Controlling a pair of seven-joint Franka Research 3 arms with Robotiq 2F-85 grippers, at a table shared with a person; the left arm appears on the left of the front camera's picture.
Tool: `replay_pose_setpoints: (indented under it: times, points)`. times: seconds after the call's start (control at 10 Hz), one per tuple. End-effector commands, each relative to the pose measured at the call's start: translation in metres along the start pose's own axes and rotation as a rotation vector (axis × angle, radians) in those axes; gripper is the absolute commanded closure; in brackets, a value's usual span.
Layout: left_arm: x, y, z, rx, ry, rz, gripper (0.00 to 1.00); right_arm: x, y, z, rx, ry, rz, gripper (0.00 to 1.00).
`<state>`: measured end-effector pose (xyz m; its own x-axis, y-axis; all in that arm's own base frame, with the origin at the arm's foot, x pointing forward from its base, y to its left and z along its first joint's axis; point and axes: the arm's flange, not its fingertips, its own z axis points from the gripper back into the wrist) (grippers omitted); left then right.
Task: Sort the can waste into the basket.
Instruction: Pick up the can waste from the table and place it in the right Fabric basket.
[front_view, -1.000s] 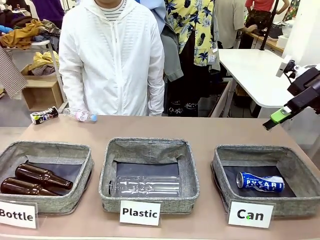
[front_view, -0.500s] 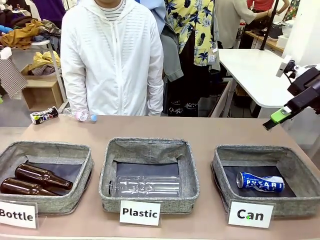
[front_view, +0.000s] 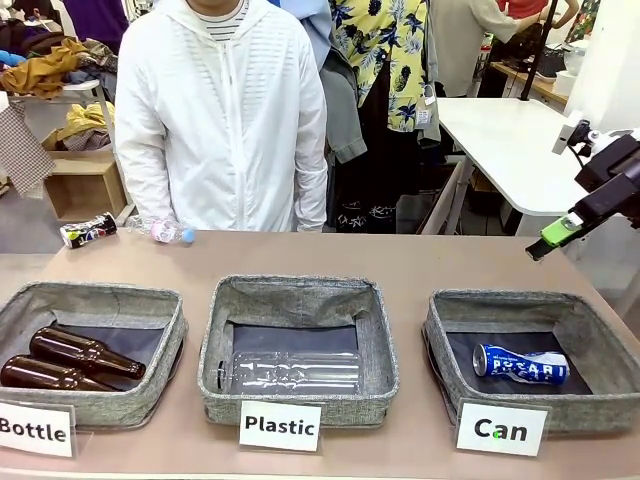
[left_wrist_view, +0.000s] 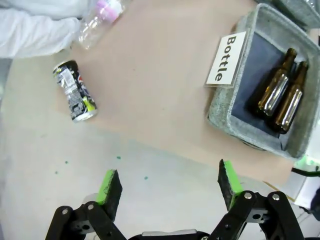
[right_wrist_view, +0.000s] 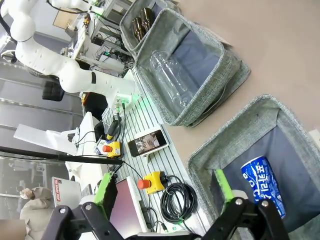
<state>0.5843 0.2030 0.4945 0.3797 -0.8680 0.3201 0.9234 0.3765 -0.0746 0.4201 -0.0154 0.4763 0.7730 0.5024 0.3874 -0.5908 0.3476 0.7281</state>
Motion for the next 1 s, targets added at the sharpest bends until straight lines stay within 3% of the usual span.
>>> replay_pose_setpoints:
  times: [0.0, 0.3, 0.5, 0.6, 0.7, 0.9]
  points:
    - [0.013, 0.040, -0.019, -0.027, -0.041, -0.051, 0.00, -0.002, -0.001, -0.001, -0.012, -0.007, 0.021, 0.00]
    - [0.018, 0.073, -0.041, -0.022, -0.047, -0.017, 0.00, -0.002, -0.001, -0.001, -0.012, -0.007, 0.021, 0.00]
    - [-0.057, 0.051, 0.049, -0.068, -0.336, -0.089, 0.00, -0.002, -0.001, -0.001, -0.012, -0.007, 0.021, 0.00]
    - [-0.099, 0.034, 0.090, 0.005, -0.459, -0.067, 0.00, -0.002, -0.001, -0.001, -0.012, -0.007, 0.021, 0.00]
    - [-0.137, 0.019, 0.116, 0.056, -0.545, -0.015, 0.00, -0.002, -0.001, -0.001, -0.012, -0.007, 0.021, 0.00]
    - [-0.205, -0.015, 0.128, 0.004, -0.734, 0.152, 0.00, -0.002, -0.001, -0.001, -0.012, -0.007, 0.021, 0.00]
